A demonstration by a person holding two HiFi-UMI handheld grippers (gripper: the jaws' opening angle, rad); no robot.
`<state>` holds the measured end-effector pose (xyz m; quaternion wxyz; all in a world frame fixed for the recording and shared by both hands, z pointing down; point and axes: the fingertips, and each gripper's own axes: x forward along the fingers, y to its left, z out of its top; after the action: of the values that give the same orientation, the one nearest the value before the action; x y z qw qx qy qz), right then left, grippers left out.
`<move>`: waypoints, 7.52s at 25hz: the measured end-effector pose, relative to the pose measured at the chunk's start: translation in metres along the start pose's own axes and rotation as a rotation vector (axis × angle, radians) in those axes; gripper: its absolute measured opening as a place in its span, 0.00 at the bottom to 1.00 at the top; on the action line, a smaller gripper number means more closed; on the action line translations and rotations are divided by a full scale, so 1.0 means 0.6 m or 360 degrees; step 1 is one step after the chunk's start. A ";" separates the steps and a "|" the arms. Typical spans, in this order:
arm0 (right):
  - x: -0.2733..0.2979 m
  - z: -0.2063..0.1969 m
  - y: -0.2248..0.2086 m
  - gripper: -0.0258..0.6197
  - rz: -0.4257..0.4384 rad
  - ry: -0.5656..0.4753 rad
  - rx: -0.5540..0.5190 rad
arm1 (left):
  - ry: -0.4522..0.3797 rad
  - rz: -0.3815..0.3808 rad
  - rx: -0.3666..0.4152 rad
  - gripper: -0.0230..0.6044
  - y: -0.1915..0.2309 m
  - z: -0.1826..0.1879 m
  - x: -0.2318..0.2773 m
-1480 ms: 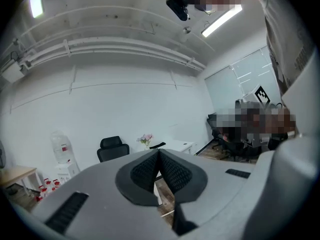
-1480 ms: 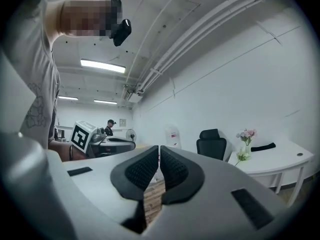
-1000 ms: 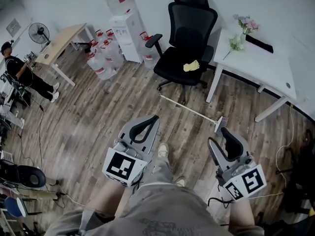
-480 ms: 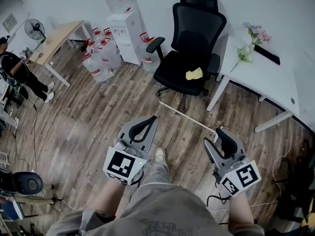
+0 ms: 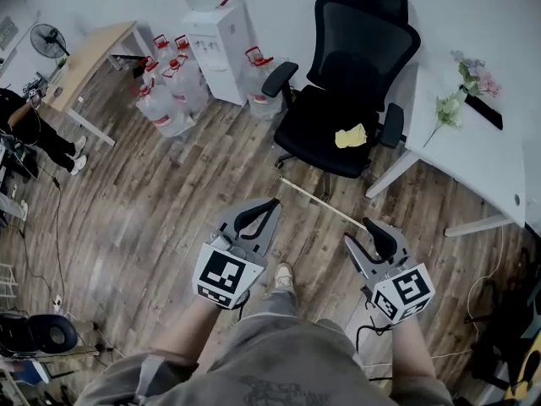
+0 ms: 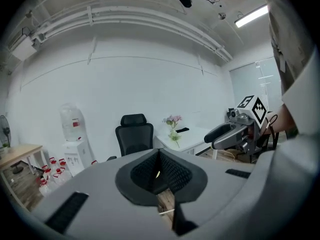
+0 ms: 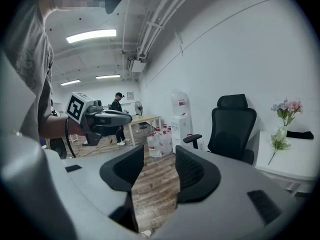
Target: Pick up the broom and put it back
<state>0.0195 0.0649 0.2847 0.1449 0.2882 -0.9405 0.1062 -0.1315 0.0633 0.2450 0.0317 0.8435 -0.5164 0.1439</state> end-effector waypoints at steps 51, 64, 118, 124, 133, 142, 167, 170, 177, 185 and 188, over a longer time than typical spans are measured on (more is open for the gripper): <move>0.706 -1.045 -0.409 0.38 0.0240 0.1183 -0.0228 | 0.0732 0.0060 -0.0129 0.06 0.169 -1.004 0.508; 0.840 -1.309 -0.475 0.38 0.0151 0.1280 -0.0313 | 0.0673 0.0077 -0.0156 0.06 0.191 -1.267 0.591; 0.437 -0.659 -0.301 0.18 0.0146 0.0707 -0.0382 | 0.0691 0.0426 -0.0254 0.06 0.178 -0.712 0.231; 0.371 -0.491 -0.297 0.18 -0.0038 0.0497 -0.0154 | 0.0580 0.0459 -0.0213 0.06 0.168 -0.556 0.168; 0.340 -0.175 -0.213 0.19 -0.0032 0.0080 0.0097 | 0.0413 0.0532 -0.0057 0.06 0.211 -0.324 0.071; 0.259 0.134 -0.149 0.18 -0.0110 -0.0236 -0.0011 | 0.0176 0.0676 0.0077 0.06 0.259 -0.107 -0.015; -0.051 0.134 -0.271 0.19 -0.0583 -0.0093 0.0019 | -0.0078 0.0263 0.0071 0.06 0.096 0.073 0.104; -0.074 0.121 -0.298 0.19 -0.0673 -0.0080 0.0075 | -0.0168 0.0167 0.0106 0.06 0.068 0.106 0.149; -0.088 0.079 -0.381 0.19 -0.0843 -0.0044 0.0134 | -0.0217 -0.0034 0.0197 0.06 0.011 0.146 0.271; -0.064 -0.046 -0.504 0.19 -0.0994 0.0132 0.0255 | -0.0101 -0.0191 0.0229 0.06 -0.050 0.101 0.409; -0.050 -0.108 -0.535 0.19 -0.1047 0.0225 0.0270 | -0.0005 -0.0256 0.0211 0.06 -0.071 0.059 0.444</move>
<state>0.2405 -0.1618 0.3727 0.2118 0.5790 -0.7727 0.1512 0.0270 -0.1538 0.2886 -0.0134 0.8828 -0.4364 0.1735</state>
